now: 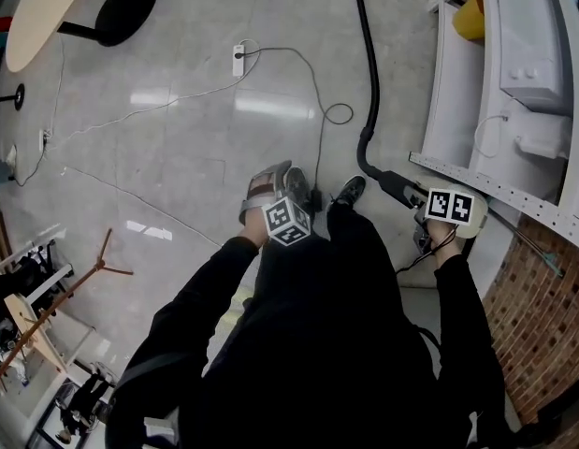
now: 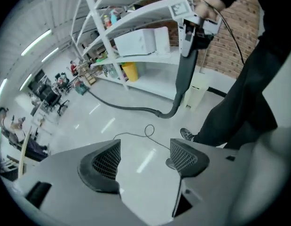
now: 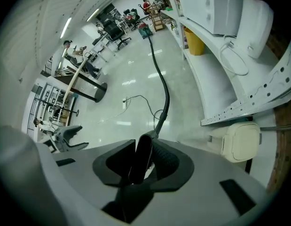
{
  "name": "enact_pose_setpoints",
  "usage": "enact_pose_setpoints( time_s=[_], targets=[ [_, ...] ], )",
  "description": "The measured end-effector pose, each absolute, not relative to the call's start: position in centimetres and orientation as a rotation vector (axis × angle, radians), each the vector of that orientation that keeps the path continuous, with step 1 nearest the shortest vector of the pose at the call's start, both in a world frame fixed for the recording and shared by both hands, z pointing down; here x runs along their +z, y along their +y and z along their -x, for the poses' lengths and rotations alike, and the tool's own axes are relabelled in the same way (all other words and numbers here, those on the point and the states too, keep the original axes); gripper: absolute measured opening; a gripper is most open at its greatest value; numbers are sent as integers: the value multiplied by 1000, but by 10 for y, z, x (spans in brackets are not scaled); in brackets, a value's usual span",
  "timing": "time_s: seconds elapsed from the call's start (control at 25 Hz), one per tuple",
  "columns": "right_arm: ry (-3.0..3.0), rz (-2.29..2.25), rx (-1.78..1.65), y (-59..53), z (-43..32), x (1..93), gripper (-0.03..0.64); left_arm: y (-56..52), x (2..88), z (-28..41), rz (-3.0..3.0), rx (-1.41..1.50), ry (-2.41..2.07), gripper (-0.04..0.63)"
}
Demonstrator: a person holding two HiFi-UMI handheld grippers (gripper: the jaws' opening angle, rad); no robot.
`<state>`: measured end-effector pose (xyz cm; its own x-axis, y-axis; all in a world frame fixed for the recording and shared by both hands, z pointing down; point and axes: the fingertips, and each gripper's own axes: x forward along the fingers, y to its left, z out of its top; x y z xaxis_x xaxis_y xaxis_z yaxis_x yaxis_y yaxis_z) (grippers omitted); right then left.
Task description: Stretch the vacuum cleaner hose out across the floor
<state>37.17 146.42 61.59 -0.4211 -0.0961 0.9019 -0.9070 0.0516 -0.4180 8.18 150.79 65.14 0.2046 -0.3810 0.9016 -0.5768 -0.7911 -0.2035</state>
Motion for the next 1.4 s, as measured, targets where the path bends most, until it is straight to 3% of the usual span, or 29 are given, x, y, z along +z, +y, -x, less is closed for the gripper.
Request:
enact_pose_setpoints(
  time_s=[0.24, 0.8, 1.4],
  targets=[
    [-1549, -1105, 1426, 1480, -420, 682, 103, 1518, 634, -56, -2184, 1562, -937, 341],
    [-1508, -1054, 1292, 1550, -551, 880, 95, 1547, 679, -172, -2104, 1411, -887, 339],
    [-1357, -946, 1187, 1639, -634, 1026, 100, 1557, 746, -194, -2041, 1307, -828, 318]
  ],
)
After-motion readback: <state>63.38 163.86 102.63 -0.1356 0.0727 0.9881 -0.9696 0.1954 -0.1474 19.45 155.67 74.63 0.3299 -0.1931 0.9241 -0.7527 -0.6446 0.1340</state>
